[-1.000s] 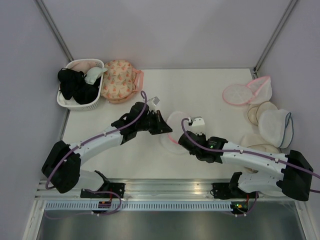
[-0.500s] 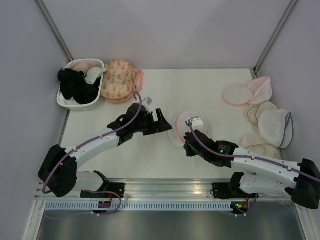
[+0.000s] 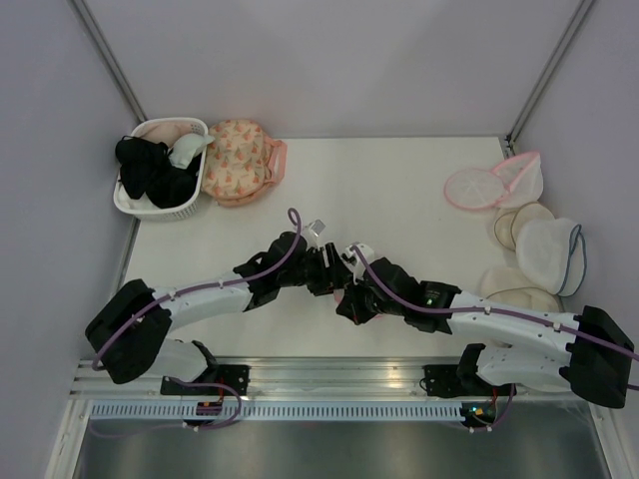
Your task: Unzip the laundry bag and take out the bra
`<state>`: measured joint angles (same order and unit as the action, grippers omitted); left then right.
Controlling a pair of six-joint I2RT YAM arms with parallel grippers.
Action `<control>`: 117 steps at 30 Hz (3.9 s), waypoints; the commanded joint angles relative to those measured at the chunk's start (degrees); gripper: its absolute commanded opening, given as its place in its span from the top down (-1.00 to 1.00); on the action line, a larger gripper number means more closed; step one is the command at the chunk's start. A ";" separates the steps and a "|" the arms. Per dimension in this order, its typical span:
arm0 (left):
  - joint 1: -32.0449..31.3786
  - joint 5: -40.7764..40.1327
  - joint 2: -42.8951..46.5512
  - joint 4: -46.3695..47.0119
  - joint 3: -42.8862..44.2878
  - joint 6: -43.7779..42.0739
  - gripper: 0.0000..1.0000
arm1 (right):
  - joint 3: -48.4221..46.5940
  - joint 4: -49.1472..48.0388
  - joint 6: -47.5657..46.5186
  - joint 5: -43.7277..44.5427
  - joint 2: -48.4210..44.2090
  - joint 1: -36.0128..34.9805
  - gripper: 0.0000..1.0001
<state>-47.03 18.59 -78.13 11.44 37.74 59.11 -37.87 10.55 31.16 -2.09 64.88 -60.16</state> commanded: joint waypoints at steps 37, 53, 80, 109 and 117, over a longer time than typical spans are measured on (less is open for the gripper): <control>8.53 -4.82 -11.53 -24.09 27.04 -24.41 -0.99 | -5.91 21.01 7.43 33.13 1.04 1.80 0.99; 6.60 -2.87 7.72 -12.70 0.77 -1.03 -0.99 | -1.68 -6.68 -1.44 -12.59 3.04 1.63 0.99; 5.01 -11.29 7.28 -11.09 1.99 -2.68 0.95 | -0.37 21.43 4.06 11.63 3.33 -0.66 0.99; 5.37 -15.89 3.87 2.76 -6.97 -0.94 -0.93 | -1.42 28.04 13.76 31.36 3.15 7.16 0.99; 5.37 -3.23 -6.49 15.53 -4.69 5.92 -0.11 | -0.19 25.40 12.88 30.04 4.20 7.25 0.99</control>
<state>-41.69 8.23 -82.28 17.08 30.41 61.73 -38.85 37.89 44.16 28.25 68.53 -53.10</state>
